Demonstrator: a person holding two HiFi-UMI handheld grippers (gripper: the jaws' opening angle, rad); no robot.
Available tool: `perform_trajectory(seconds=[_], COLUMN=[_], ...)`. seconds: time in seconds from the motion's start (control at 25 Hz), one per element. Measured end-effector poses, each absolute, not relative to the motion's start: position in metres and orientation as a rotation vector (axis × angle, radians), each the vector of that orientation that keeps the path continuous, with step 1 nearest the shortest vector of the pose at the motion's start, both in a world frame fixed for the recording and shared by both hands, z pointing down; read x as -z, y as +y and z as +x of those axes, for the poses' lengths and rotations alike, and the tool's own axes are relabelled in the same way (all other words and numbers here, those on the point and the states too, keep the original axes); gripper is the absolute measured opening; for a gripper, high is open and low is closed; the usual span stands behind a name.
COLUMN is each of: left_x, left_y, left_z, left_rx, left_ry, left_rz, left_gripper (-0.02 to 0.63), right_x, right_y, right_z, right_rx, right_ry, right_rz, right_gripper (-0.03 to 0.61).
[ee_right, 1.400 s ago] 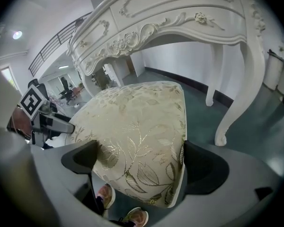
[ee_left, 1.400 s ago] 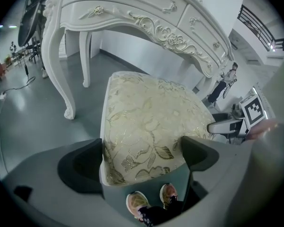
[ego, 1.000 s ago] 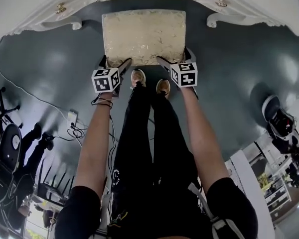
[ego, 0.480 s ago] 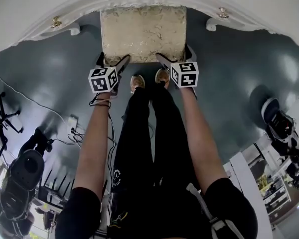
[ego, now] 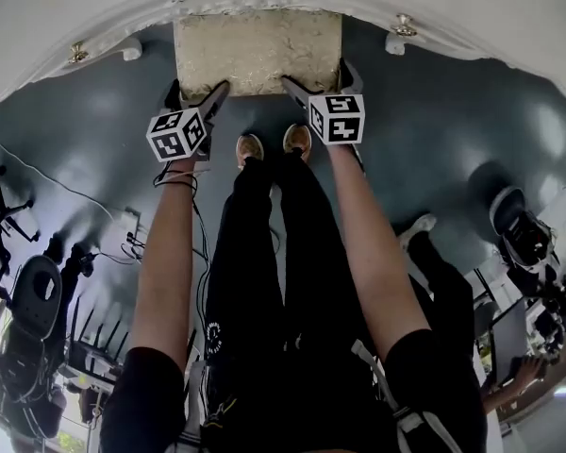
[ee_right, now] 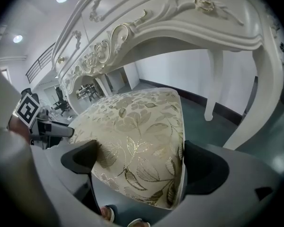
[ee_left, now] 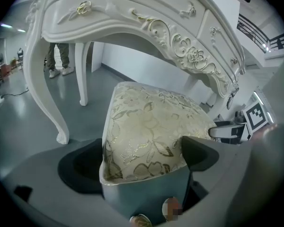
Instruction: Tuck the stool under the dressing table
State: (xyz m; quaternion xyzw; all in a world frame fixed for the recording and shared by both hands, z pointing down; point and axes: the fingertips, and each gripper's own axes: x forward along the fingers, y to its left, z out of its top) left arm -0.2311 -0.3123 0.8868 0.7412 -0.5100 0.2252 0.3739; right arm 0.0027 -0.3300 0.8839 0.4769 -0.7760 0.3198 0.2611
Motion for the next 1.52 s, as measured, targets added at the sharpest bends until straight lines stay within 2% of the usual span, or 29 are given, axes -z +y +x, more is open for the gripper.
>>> perform_trajectory(seconds=[0.88, 1.28, 1.52], left_x=[-0.884, -0.878, -0.855], left_y=[-0.435, -0.459, -0.443], left_z=[-0.232, -0.23, -0.225], left_rx=[-0.395, -0.402, -0.51], left_ry=[-1.432, -1.424, -1.402], left_rz=[2.01, 2.017, 2.007], left_gripper=[0.517, 0.517, 0.517], right_x=[-0.88, -0.874, -0.85], right_y=[-0.446, -0.464, -0.446], right_z=[0.008, 0.011, 0.013], right_rx=[-0.79, -0.803, -0.831], right_ry=[-2.214, -2.197, -2.125], right_rz=[1.487, 1.517, 1.491], right_gripper=[0.592, 0.592, 0.58])
